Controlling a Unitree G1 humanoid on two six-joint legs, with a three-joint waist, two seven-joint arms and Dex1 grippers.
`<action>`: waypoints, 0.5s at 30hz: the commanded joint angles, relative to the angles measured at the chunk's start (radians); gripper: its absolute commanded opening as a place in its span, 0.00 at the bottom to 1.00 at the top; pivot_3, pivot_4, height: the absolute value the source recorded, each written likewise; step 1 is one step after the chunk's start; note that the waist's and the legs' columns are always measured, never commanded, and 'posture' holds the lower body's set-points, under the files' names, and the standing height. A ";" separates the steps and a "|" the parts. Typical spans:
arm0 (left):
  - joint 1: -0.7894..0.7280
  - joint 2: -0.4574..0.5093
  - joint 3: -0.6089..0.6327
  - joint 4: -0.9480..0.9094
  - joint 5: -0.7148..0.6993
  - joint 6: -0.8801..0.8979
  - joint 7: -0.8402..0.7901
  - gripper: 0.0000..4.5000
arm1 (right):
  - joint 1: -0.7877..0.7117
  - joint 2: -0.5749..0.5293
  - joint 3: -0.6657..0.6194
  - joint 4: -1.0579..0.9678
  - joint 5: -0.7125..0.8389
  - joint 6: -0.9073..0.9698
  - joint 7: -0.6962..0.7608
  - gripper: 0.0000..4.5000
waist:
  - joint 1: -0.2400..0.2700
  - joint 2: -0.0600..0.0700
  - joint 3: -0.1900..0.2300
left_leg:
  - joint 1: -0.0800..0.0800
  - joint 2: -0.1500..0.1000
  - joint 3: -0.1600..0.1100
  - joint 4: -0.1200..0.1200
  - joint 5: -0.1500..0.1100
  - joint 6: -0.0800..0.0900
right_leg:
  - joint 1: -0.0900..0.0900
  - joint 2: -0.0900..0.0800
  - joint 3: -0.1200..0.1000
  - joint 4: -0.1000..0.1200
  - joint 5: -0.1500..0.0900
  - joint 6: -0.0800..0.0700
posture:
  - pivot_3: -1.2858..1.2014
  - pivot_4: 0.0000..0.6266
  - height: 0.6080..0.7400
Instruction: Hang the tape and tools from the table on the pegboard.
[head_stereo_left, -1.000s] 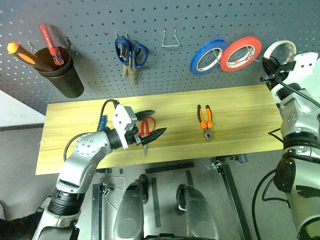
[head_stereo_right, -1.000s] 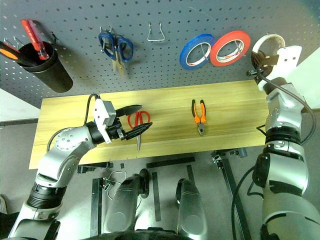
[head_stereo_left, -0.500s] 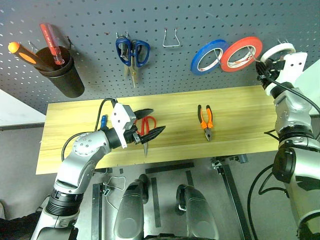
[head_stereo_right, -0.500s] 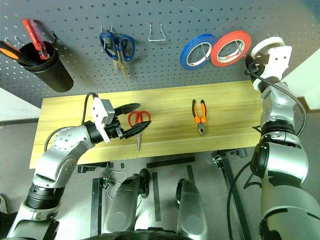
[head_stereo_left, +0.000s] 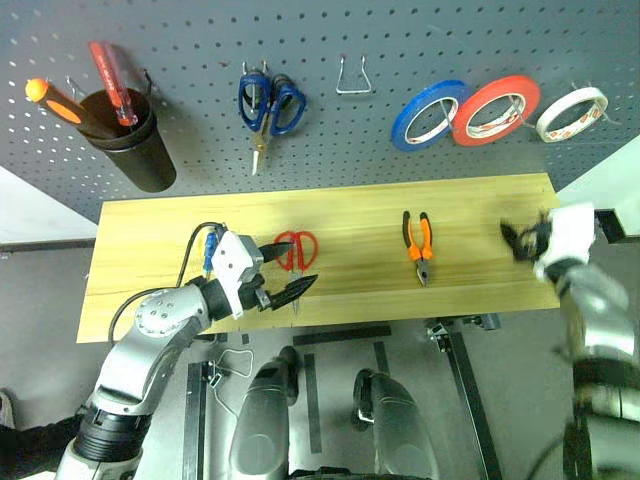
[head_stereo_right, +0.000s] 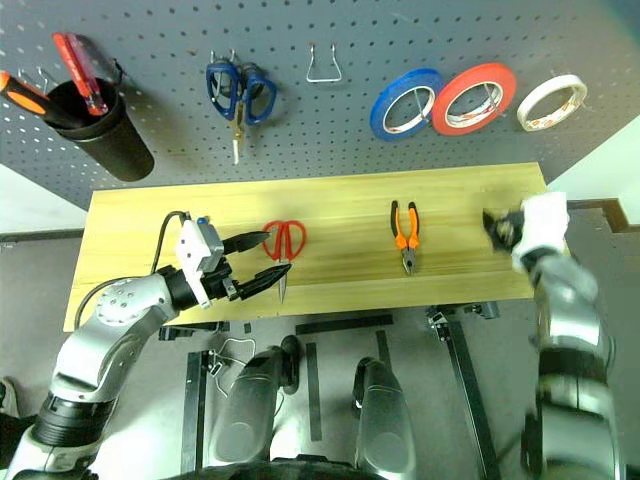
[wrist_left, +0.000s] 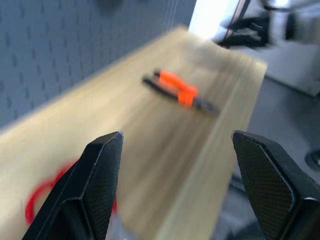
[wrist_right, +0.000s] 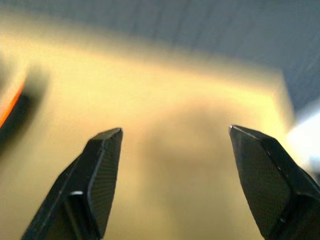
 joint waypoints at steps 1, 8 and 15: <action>0.010 -0.014 0.031 -0.056 -0.028 0.022 0.035 0.81 | 0.082 0.052 0.034 -0.431 0.050 0.292 -0.093 0.79 | -0.018 0.000 0.000 | 0.001 0.000 0.000 0.001 0.000 -0.001 | 0.000 0.000 0.000 0.001 0.001 0.000 | 0.55 0.56 0.82; -0.035 0.005 0.025 -0.014 0.018 0.053 0.064 0.81 | -0.142 0.183 0.186 -0.512 0.031 0.550 -0.211 0.79 | -0.043 -0.001 0.001 | 0.002 0.005 -0.003 0.000 0.007 0.003 | -0.002 0.004 0.002 0.000 0.015 -0.007 | 0.53 0.60 0.82; -0.012 -0.009 0.007 -0.055 0.013 0.076 0.085 0.81 | -0.347 0.328 0.308 -0.298 -0.079 0.489 -0.312 0.79 | -0.039 -0.001 0.001 | -0.005 0.003 -0.002 -0.004 0.015 0.003 | -0.010 0.005 0.002 0.001 0.016 -0.005 | 0.54 0.63 0.82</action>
